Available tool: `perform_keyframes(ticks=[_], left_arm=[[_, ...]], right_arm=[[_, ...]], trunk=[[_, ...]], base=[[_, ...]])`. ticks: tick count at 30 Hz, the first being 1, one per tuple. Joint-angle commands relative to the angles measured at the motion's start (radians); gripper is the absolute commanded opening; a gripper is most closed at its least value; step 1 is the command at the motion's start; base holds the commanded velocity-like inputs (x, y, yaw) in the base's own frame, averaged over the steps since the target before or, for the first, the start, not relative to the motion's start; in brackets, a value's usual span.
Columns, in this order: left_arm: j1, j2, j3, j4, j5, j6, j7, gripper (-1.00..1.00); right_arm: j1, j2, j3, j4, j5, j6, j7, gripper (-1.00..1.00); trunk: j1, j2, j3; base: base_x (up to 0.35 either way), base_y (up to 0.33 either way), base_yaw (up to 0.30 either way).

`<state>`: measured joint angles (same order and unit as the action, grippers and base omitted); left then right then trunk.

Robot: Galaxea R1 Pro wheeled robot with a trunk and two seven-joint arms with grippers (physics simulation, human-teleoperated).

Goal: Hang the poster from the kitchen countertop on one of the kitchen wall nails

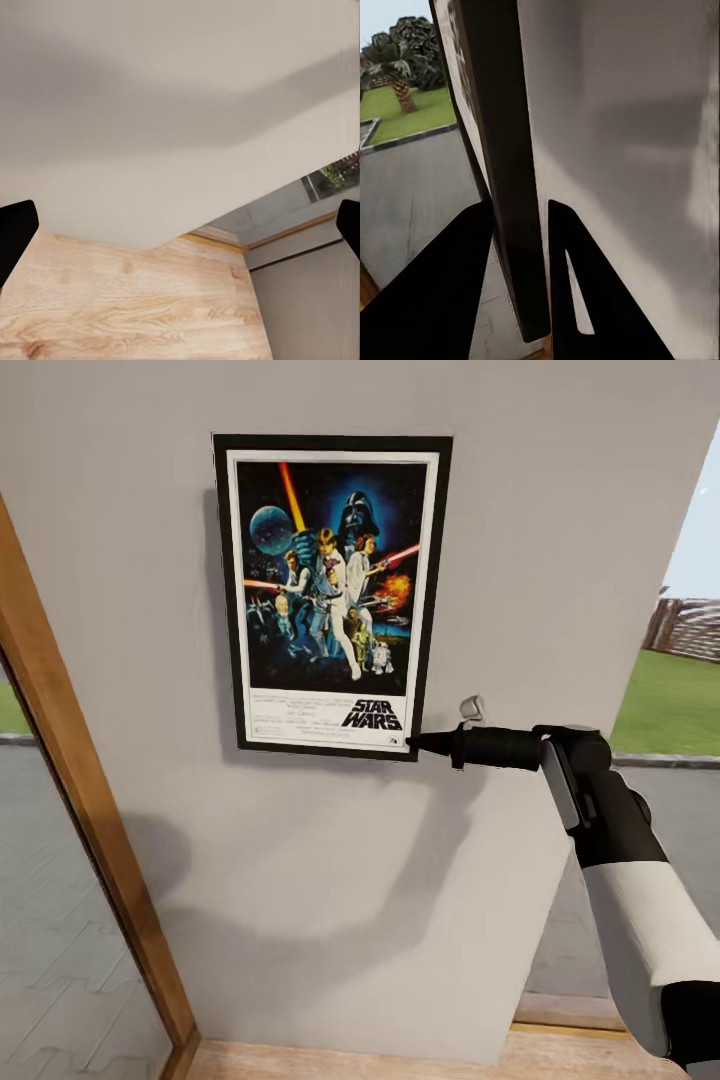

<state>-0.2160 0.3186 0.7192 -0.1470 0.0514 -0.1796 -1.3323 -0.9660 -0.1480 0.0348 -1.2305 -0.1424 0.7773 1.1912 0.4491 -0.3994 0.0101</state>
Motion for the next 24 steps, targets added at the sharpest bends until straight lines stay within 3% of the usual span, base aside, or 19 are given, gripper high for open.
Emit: perform_keyframes(ticks=[1, 19, 24], left_arm=[[0.0, 0.0, -0.004, 0.001, 0.005, -0.009, -0.001, 1.0], [0.0, 0.0, -0.004, 0.001, 0.005, -0.009, -0.001, 1.0], [0.004, -0.001, -0.005, -0.003, 0.007, -0.021, -0.001, 1.0]], right_arm=[[0.0, -0.001, 0.002, 0.0, -0.006, 0.007, -0.001, -1.0], [0.0, -0.001, 0.001, 0.0, -0.006, 0.007, -0.001, -1.0], [0.003, 0.013, -0.007, -0.003, -0.012, 0.014, 0.0, -1.0]], trunk=[[0.001, -0.001, 0.0], [0.001, -0.001, 0.0], [0.001, -0.001, 0.0]], base=[[0.273, 0.0, 0.0], [0.045, 0.0, 0.0], [0.0, 0.0, 0.0]])
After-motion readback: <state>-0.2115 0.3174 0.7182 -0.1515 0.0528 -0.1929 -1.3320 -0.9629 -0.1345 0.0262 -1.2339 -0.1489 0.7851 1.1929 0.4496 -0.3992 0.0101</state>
